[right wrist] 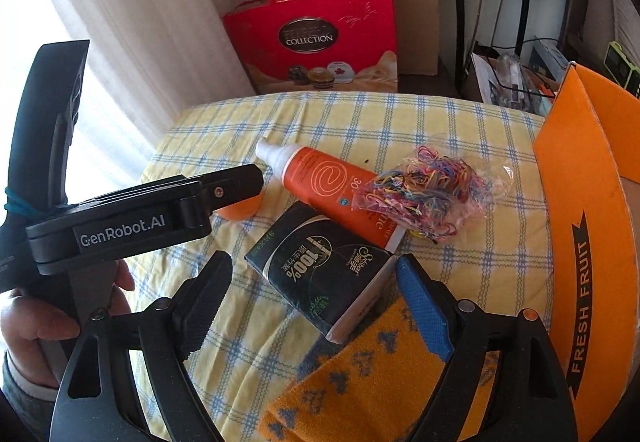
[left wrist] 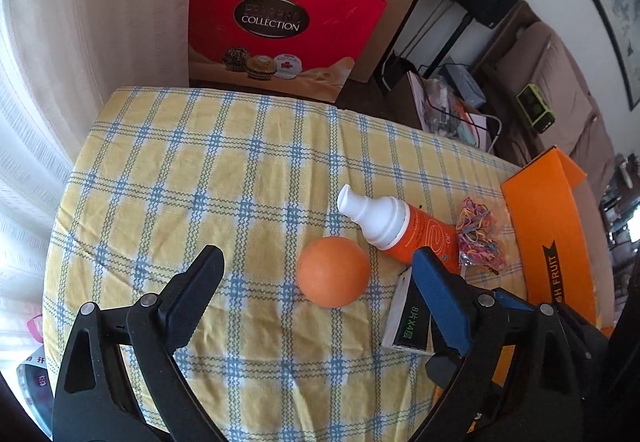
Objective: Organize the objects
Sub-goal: 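Grasp the orange ball with the left tool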
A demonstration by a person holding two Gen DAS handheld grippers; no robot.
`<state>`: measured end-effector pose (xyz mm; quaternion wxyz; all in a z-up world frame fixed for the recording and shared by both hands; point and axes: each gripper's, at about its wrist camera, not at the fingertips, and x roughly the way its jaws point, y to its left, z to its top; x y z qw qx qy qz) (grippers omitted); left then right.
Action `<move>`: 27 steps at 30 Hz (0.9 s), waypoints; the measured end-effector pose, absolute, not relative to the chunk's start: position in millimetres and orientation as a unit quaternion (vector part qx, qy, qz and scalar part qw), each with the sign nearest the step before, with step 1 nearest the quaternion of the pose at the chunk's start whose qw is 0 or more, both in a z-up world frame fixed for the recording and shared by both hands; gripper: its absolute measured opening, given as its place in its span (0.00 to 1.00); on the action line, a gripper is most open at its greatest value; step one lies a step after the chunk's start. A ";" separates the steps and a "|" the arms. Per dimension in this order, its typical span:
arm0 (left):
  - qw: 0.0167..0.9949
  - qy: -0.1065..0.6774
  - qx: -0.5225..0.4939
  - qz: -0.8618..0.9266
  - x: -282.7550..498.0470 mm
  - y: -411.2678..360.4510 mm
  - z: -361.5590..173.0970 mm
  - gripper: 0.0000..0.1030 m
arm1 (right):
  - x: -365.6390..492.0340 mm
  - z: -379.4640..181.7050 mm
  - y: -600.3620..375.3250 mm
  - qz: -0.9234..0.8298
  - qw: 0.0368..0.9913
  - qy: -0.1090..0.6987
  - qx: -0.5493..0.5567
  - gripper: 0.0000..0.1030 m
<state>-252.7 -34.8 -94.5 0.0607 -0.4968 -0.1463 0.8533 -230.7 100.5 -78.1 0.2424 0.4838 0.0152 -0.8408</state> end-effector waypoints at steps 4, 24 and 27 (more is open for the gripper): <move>0.065 -0.136 -0.499 0.853 -255.7 -28.1 -97.5 0.85 | -230.0 -81.8 94.8 -0.841 0.243 0.030 0.483 0.83; 0.063 -0.136 -0.497 0.855 -242.7 -44.8 -100.6 0.35 | -215.8 -92.2 82.0 -0.824 0.280 0.062 0.489 0.58; 0.060 -0.147 -0.486 0.859 -231.9 -57.1 -92.6 0.35 | -206.5 -89.0 80.7 -0.822 0.289 0.067 0.485 0.58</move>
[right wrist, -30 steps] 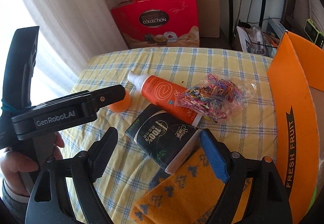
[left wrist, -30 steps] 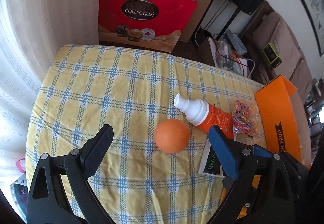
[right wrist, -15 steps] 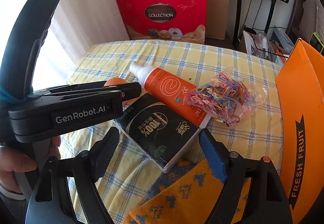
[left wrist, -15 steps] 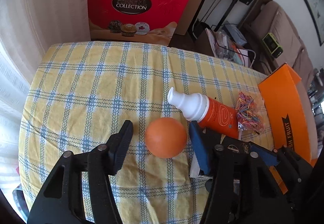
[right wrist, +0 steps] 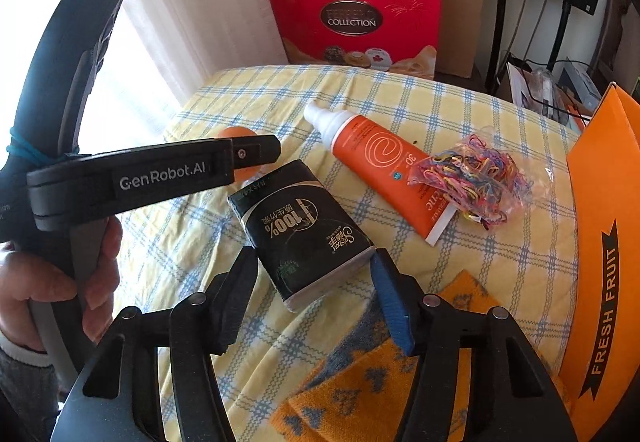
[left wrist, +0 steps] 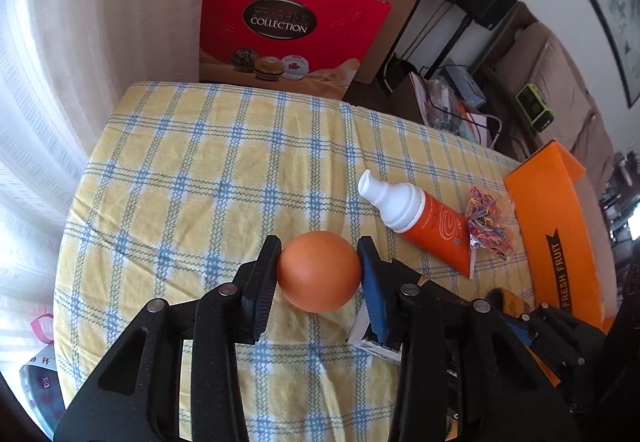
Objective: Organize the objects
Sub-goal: 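Grasp the orange ball with the left tool, then grasp the orange-and-white sunscreen tube with the right tool while the left tool holds the ball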
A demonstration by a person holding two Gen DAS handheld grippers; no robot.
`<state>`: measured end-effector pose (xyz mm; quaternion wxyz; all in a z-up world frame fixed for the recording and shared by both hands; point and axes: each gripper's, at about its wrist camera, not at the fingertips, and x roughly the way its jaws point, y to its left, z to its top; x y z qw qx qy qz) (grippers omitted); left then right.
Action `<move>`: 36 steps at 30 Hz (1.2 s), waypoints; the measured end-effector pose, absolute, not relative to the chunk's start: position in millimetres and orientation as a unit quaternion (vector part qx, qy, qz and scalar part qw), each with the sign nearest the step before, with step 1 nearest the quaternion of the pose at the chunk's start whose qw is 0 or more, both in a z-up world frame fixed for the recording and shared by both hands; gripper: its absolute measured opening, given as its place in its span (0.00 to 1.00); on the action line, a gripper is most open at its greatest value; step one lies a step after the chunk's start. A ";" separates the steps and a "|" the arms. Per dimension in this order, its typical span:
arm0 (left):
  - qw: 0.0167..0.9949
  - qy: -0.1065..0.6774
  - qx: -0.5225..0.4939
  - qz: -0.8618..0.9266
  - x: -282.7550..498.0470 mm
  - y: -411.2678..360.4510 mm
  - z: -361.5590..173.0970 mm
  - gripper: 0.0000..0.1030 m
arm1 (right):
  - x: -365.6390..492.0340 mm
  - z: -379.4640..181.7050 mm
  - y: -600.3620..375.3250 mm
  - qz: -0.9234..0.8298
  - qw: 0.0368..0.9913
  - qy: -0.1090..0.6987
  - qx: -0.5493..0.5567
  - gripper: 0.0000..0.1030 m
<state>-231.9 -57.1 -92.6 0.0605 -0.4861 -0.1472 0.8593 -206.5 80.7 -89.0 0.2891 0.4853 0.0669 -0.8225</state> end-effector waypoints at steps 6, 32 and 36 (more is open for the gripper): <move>0.060 -0.160 -0.477 0.862 -210.7 -77.4 -78.7 0.35 | -196.8 -84.2 84.7 -0.814 0.301 0.055 0.493 0.58; 0.077 -0.180 -0.463 0.864 -169.5 -86.8 -62.8 0.35 | -249.5 -60.0 81.4 -0.826 0.290 0.087 0.476 0.52; 0.077 -0.184 -0.465 0.863 -172.2 -88.1 -64.8 0.35 | -269.9 -63.8 68.9 -0.822 0.294 0.118 0.473 0.52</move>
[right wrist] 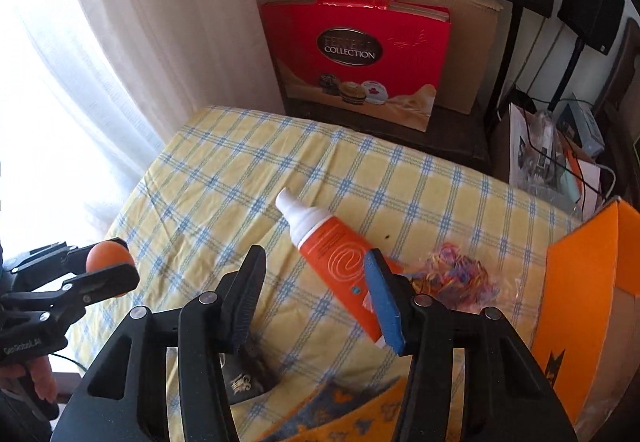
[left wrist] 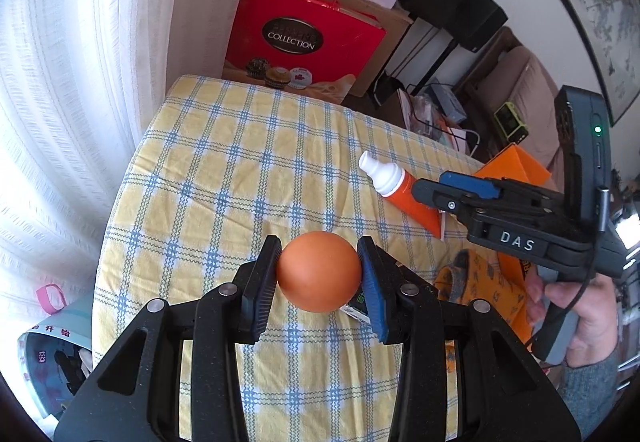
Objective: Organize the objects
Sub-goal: 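Grasp the orange-and-white sunscreen tube with the right tool while the left tool holds the ball, then carry the sunscreen tube over the box with the right tool while the left tool carries the ball there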
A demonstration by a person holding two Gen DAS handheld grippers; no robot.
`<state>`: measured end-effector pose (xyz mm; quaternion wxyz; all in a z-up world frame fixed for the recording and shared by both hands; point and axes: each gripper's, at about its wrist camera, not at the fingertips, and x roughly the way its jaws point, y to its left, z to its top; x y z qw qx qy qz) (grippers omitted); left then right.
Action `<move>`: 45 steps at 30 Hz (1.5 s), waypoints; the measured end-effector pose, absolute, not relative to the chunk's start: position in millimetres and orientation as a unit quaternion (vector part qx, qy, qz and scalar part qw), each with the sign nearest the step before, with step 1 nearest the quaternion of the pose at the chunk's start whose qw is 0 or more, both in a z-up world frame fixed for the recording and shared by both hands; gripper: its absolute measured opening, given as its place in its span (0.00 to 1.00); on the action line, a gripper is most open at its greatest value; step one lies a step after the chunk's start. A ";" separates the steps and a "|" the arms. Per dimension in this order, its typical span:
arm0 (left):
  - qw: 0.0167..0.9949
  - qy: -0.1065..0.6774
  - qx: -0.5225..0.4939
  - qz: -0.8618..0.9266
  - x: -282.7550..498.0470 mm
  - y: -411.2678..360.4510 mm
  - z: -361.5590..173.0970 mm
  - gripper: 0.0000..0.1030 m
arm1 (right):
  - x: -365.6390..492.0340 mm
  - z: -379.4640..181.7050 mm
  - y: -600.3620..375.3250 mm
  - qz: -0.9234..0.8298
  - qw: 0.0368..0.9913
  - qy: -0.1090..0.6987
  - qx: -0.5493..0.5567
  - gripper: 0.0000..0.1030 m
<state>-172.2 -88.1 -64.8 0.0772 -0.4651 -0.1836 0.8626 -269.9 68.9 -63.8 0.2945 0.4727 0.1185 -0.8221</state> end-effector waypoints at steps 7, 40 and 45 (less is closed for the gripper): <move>0.079 -0.185 -0.467 0.861 -175.2 -87.4 -66.6 0.35 | -279.7 -79.8 42.5 -0.801 0.302 0.211 0.472 0.50; 0.105 -0.180 -0.450 0.868 -170.8 -57.3 -38.6 0.35 | -263.2 -26.5 74.5 -0.838 0.338 0.065 0.423 0.35; 0.122 -0.169 -0.443 0.872 -168.8 -37.5 -21.6 0.35 | -251.9 -4.3 99.2 -0.849 0.332 0.029 0.409 0.35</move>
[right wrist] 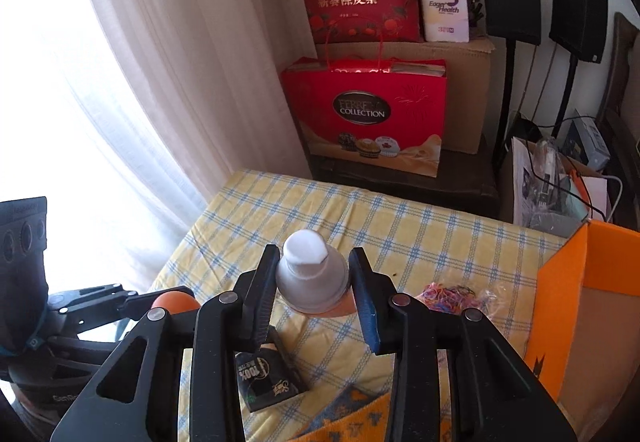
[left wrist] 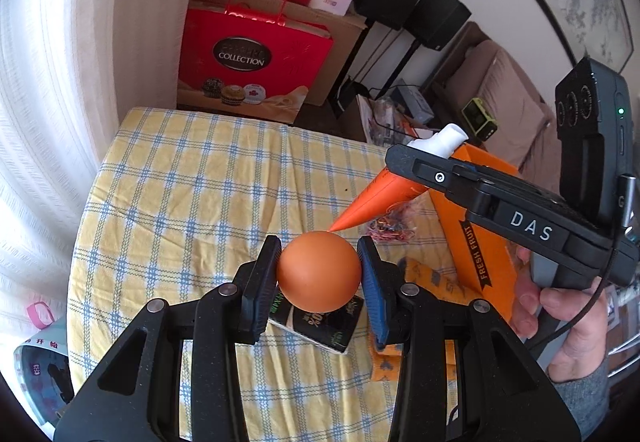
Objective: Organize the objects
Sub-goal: 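Carry the sunscreen tube over the box with the right tool while the left tool carries the ball there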
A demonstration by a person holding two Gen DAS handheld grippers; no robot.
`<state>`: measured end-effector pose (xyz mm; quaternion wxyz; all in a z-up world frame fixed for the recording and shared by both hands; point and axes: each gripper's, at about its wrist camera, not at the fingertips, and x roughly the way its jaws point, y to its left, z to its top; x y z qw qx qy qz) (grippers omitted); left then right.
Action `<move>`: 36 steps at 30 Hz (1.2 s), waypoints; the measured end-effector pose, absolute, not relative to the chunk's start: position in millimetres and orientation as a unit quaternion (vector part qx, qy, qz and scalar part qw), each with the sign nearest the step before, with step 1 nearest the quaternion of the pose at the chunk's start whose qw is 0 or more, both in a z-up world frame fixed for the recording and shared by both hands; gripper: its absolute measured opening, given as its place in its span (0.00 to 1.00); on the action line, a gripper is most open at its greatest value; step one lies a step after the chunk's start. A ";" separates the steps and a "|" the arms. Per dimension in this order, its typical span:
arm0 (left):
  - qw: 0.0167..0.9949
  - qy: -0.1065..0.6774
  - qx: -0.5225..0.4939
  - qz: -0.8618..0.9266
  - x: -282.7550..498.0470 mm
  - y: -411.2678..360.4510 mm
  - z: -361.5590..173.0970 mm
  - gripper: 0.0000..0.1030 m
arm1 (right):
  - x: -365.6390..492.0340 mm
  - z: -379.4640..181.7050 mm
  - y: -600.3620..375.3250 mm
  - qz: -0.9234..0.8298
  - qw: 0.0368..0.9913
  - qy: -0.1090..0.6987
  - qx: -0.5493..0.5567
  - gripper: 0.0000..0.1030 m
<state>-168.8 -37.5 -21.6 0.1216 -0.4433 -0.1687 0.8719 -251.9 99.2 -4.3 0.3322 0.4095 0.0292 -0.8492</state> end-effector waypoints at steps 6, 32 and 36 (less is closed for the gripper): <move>0.154 -0.154 -0.434 0.874 -167.6 -1.2 0.8 0.35 | -238.5 30.2 143.7 -0.860 0.318 0.007 0.400 0.35; 0.253 -0.078 -0.450 0.853 -221.5 207.6 14.5 0.35 | -248.6 45.1 340.7 -0.879 0.169 -0.023 0.445 0.35; 0.251 -0.077 -0.464 0.846 -237.5 225.7 -0.8 0.35 | -263.0 28.5 357.8 -0.875 0.149 -0.026 0.460 0.35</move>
